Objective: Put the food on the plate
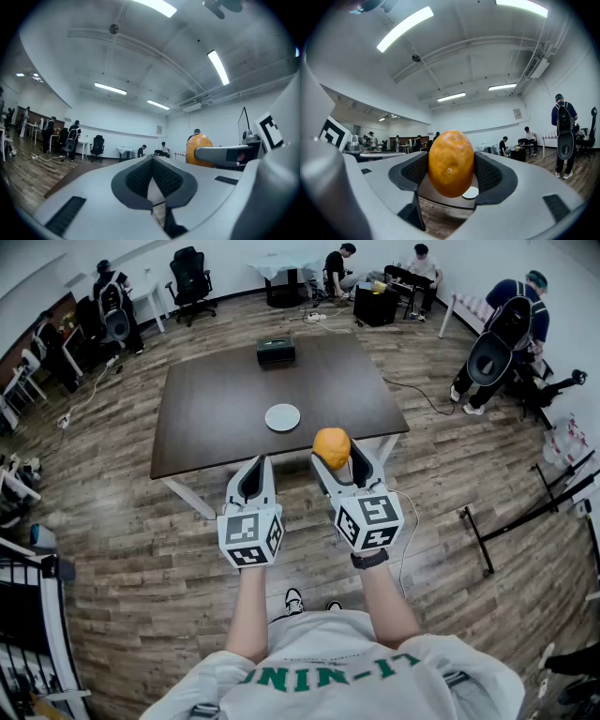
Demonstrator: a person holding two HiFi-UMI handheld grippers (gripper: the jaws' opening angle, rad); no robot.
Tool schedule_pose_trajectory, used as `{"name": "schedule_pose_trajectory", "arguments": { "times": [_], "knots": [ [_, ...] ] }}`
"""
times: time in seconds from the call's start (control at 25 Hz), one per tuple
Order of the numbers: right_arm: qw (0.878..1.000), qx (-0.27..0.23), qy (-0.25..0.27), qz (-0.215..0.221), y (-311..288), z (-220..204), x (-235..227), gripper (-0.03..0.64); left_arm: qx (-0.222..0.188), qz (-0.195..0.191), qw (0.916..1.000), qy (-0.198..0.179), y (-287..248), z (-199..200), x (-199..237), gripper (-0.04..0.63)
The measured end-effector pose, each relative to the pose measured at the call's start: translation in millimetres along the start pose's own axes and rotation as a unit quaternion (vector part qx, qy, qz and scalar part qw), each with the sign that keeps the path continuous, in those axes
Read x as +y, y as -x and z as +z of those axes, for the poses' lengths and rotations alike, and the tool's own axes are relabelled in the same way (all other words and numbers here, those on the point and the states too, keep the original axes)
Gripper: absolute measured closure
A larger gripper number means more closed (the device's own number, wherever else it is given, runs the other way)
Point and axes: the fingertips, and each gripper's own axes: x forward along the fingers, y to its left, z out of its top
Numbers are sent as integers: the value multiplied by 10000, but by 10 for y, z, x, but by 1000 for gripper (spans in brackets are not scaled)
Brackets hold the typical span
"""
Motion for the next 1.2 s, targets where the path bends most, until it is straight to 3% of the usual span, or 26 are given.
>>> {"name": "schedule_pose_trajectory", "arguments": {
  "times": [0.28, 0.64, 0.96, 1.2],
  "knots": [
    [9992, 89, 179, 336, -420, -48, 476, 296, 29, 93, 9999, -136, -27, 24, 475, 583],
    [9989, 198, -270, 324, -853, -287, 830, 295, -11, 267, 9996, -24, -23, -52, 1127, 583],
    [9967, -3, -493, 639, -1298, -401, 573, 296, 128, 328, 9994, 43, -508, -214, 1273, 583],
    [9954, -76, -493, 819, -2107, -354, 24, 295, 7, 530, 9986, -75, -1410, -103, 1468, 581]
  ]
}}
